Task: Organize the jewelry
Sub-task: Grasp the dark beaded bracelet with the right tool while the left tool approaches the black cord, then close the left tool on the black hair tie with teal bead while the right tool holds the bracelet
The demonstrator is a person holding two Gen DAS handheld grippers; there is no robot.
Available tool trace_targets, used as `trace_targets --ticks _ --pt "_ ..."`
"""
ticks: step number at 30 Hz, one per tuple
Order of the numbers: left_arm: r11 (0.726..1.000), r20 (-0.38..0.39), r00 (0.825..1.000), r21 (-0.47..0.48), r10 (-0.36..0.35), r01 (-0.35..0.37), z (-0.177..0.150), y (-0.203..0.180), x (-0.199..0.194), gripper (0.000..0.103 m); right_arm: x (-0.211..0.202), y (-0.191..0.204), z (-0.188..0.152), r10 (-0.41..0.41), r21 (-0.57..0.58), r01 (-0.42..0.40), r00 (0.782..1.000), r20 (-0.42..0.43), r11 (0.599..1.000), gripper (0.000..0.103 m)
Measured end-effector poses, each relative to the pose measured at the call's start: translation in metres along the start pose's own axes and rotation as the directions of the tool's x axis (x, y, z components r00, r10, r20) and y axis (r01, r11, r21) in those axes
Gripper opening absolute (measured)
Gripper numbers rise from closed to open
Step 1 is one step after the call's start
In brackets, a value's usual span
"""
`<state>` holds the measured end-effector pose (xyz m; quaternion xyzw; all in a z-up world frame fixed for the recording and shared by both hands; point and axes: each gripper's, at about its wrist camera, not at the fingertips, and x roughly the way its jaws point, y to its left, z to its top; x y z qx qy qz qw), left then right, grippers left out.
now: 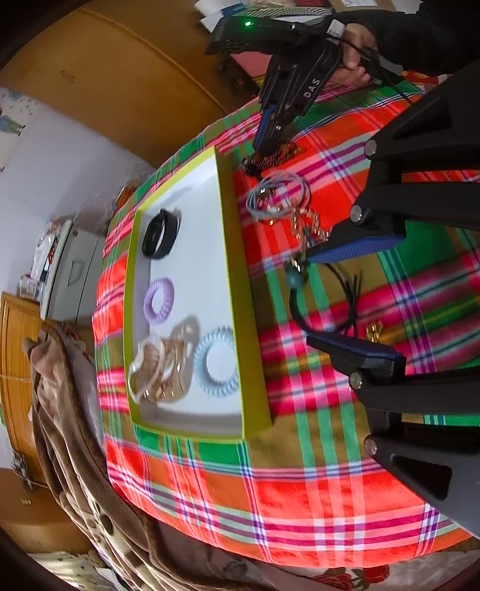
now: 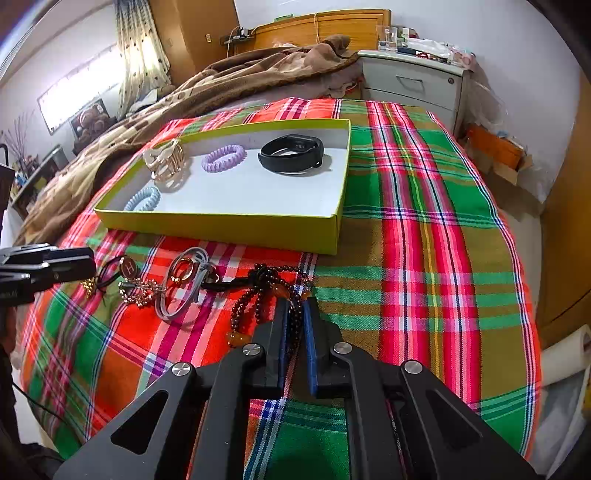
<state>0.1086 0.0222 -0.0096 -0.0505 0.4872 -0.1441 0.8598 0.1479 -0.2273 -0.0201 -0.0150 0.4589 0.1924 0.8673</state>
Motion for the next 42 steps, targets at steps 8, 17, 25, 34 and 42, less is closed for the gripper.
trace_targets --ticks 8,17,25,34,42 --pt "0.995 -0.031 0.999 0.094 0.028 -0.025 0.001 -0.029 0.012 0.040 -0.004 -0.009 -0.002 0.004 0.051 -0.005 1.000 0.028 0.999 0.007" --pt "0.986 -0.051 0.992 0.124 0.117 -0.110 0.000 -0.037 0.026 0.040 -0.023 -0.027 -0.004 -0.008 0.116 -0.002 0.996 0.089 0.993 0.007" --pt "0.988 -0.051 0.992 0.113 0.116 -0.110 0.003 -0.036 0.030 0.029 -0.027 -0.030 -0.005 0.000 0.137 -0.016 0.994 0.110 0.990 0.007" --pt "0.993 -0.048 0.996 0.099 0.073 -0.068 0.003 -0.038 0.029 0.008 -0.029 -0.031 -0.006 0.002 0.148 -0.019 0.993 0.114 0.989 0.007" --pt "0.997 -0.031 0.999 0.061 0.042 -0.040 0.004 -0.032 0.022 0.004 -0.031 -0.030 -0.006 -0.003 0.149 -0.014 0.993 0.116 0.989 0.007"
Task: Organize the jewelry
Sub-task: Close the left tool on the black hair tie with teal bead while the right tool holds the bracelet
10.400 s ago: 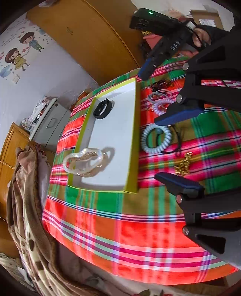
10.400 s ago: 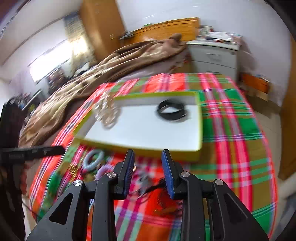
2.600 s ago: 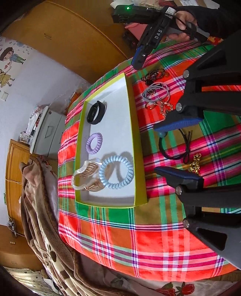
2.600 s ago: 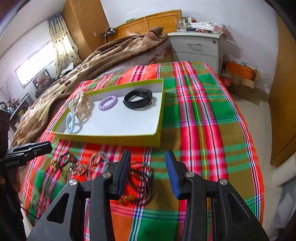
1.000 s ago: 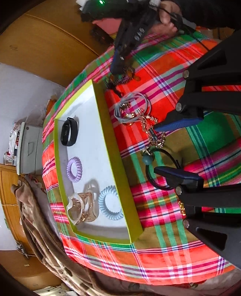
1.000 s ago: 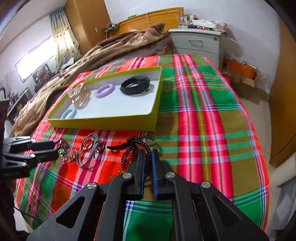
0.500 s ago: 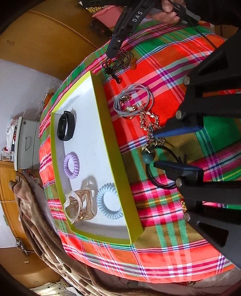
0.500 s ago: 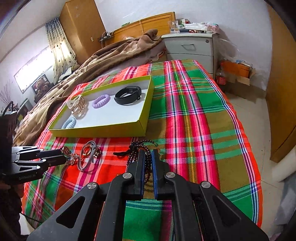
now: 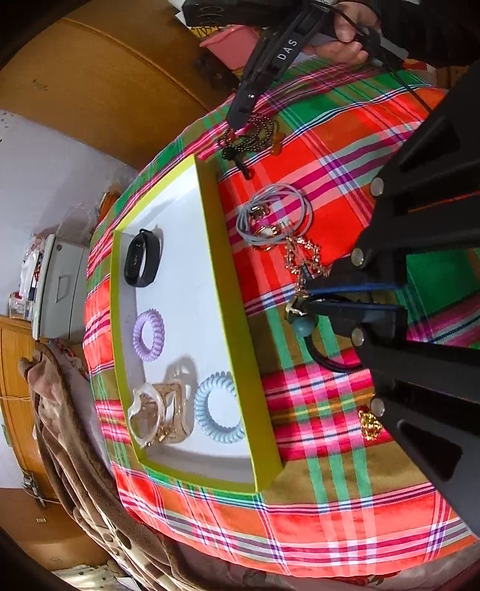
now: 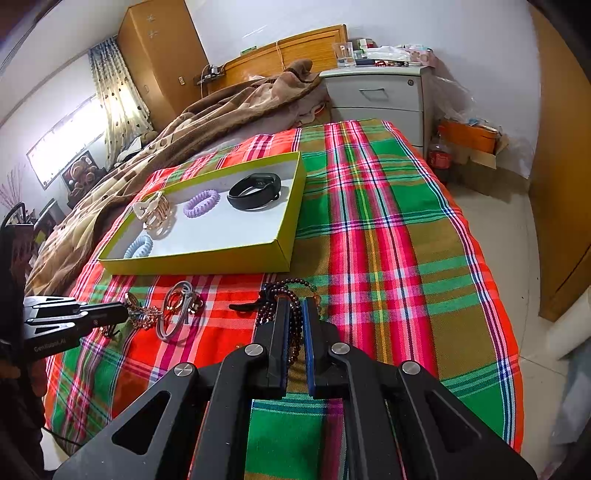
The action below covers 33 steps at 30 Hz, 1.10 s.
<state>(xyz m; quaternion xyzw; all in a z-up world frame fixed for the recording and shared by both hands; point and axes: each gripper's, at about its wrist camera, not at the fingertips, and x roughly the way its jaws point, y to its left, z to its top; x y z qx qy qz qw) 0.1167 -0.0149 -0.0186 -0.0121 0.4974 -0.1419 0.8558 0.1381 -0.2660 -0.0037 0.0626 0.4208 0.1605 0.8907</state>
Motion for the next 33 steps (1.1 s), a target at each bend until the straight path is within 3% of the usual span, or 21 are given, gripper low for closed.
trace_targets --ticks 14,17,19,20,21,22,28,31,33 --pt "0.999 0.059 0.998 -0.036 0.003 -0.001 0.003 0.010 -0.021 0.004 -0.012 0.003 0.003 -0.003 0.008 0.003 0.999 0.034 1.000 0.007" --pt "0.999 0.036 0.999 -0.033 -0.002 0.003 0.002 0.013 -0.018 0.005 -0.014 0.004 0.003 -0.004 0.008 0.004 0.999 0.036 1.000 0.007" --pt "1.000 0.014 1.000 -0.030 -0.001 0.002 0.002 0.012 -0.011 0.008 -0.014 0.004 0.002 -0.005 0.007 0.004 0.999 0.037 1.000 0.007" --pt "0.999 0.020 1.000 -0.040 0.011 -0.010 0.002 0.012 -0.011 0.017 -0.014 0.004 0.002 -0.004 0.007 0.003 0.999 0.036 1.000 0.007" --pt "0.999 0.024 1.000 -0.040 0.020 -0.019 0.002 0.012 -0.010 0.034 -0.014 0.004 0.002 -0.002 0.008 0.002 0.999 0.035 1.000 0.007" --pt "0.999 0.016 1.000 -0.030 0.026 -0.025 0.002 0.010 -0.008 0.040 -0.014 0.004 0.001 -0.002 0.009 0.002 0.999 0.035 1.000 0.007" --pt "0.999 -0.042 0.999 -0.008 0.032 -0.032 -0.002 0.002 0.007 0.041 -0.011 0.002 0.002 -0.005 0.015 0.004 0.999 0.032 1.000 0.007" --pt "0.994 -0.039 0.994 0.032 0.106 -0.105 -0.008 -0.005 0.003 0.041 -0.011 0.002 0.003 -0.004 0.013 0.004 0.999 0.033 1.000 0.007" --pt "0.992 -0.031 0.993 0.055 0.117 -0.115 -0.012 -0.007 -0.001 0.041 -0.011 0.002 0.003 -0.003 0.014 0.002 0.999 0.034 1.000 0.007"
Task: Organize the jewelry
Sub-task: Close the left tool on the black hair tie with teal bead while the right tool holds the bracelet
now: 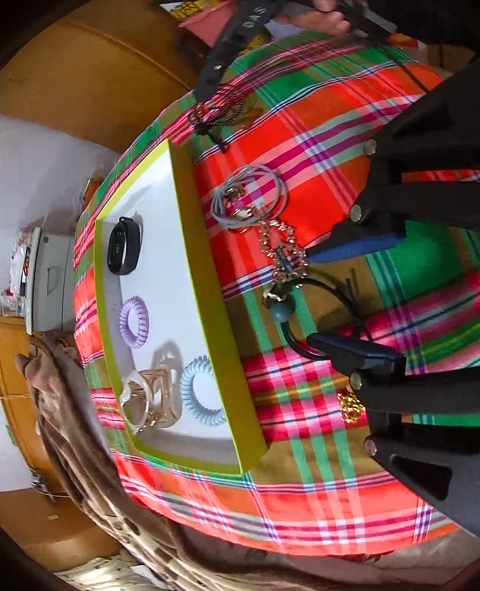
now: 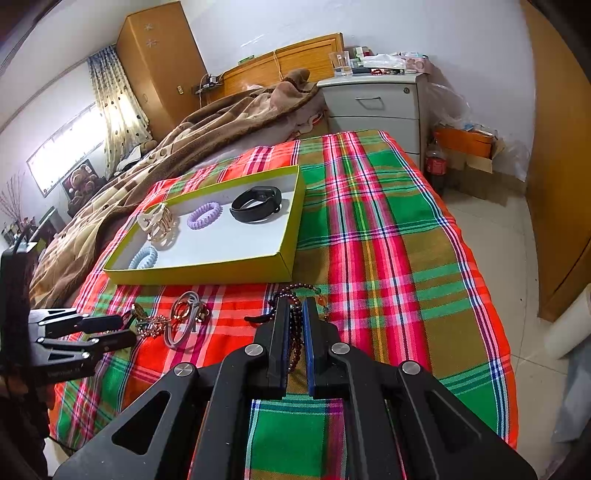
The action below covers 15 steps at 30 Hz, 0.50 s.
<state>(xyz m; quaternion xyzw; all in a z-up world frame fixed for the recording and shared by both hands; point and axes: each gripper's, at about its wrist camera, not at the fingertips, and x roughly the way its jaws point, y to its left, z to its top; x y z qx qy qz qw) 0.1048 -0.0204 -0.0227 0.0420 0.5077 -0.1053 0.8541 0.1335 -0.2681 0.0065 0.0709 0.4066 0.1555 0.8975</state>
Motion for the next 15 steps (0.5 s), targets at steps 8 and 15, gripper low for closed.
trace_targets --ticks 8,15 --pt "0.997 -0.012 1.000 0.071 0.019 -0.018 0.000 -0.006 0.006 0.019 0.000 0.001 -0.001 0.001 0.005 -0.001 1.000 0.002 1.000 0.007" --pt "0.998 0.033 0.999 0.060 -0.019 0.017 0.002 -0.008 -0.007 0.003 -0.001 0.001 0.000 0.001 0.006 -0.001 1.000 0.008 1.000 0.007"
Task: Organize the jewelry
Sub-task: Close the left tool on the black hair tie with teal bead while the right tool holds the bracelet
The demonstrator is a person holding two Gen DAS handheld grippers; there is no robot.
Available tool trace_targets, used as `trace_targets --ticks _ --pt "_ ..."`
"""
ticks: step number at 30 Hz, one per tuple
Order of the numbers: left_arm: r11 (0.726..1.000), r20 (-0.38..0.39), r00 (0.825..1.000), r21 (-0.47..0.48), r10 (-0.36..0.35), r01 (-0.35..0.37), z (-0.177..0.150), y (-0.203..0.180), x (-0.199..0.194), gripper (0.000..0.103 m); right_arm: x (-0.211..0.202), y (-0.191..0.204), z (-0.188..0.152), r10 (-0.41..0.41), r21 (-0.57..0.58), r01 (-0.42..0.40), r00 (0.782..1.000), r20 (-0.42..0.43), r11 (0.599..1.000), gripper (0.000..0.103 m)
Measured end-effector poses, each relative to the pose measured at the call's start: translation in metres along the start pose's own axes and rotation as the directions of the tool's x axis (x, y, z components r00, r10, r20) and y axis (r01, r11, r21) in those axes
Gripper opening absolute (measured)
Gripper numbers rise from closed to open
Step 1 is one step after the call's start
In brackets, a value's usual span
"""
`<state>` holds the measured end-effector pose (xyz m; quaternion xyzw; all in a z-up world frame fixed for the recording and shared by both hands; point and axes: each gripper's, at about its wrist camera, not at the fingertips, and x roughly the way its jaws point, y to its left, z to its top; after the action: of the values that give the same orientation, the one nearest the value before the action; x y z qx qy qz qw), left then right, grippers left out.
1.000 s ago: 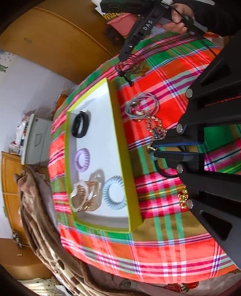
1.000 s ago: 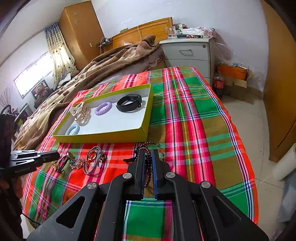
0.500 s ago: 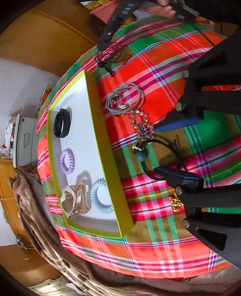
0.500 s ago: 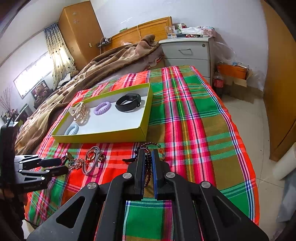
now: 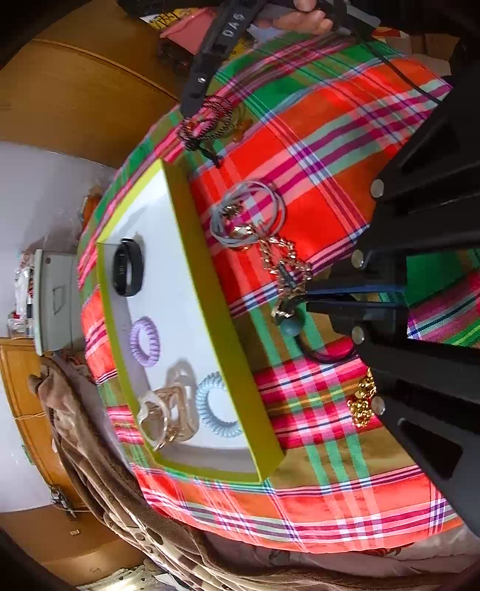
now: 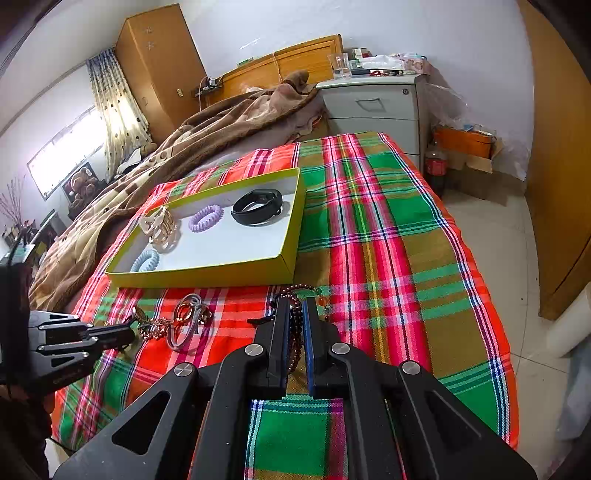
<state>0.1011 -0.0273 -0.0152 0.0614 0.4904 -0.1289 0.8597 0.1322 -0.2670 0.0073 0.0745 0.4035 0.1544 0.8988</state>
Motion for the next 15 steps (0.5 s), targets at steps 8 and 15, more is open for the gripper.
trace_targets --ticks 8,15 --pt "0.995 0.062 0.997 -0.082 -0.050 0.055 0.008 0.019 -0.017 0.002 -0.003 0.002 0.003 0.003 0.002 -0.003 1.000 0.012 1.000 0.007" --pt "0.991 0.113 0.991 -0.108 -0.067 0.080 0.015 0.030 -0.033 0.002 -0.009 0.008 0.012 0.006 -0.007 -0.006 1.000 0.029 1.000 0.007"
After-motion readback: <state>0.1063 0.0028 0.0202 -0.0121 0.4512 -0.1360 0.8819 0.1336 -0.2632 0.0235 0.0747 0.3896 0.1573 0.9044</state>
